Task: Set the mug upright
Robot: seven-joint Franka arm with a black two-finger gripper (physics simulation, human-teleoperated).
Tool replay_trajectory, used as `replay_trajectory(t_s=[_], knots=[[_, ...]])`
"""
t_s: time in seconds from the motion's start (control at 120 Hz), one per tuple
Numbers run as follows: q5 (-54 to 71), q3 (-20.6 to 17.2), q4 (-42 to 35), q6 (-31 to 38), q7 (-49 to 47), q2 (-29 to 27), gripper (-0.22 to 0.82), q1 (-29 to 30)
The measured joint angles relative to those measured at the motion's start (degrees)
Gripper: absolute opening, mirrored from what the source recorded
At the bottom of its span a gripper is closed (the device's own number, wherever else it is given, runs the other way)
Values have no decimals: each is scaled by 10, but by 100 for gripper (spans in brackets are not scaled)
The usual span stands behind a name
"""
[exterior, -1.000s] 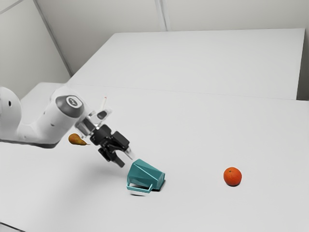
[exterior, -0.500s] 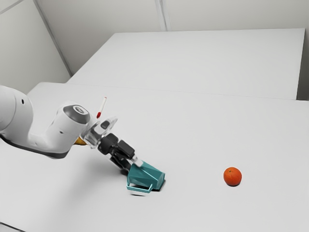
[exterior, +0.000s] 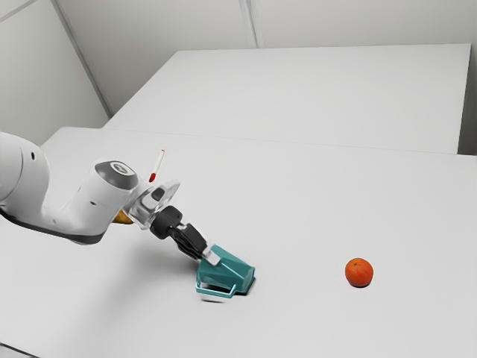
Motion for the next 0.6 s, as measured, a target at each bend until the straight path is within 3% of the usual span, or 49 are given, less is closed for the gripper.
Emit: replay_trajectory(t_s=[0.308, 0.6], knots=[[4, -16, 2, 3, 23, -10, -15, -2], [76, -42, 12, 36, 8, -74, -17, -11]])
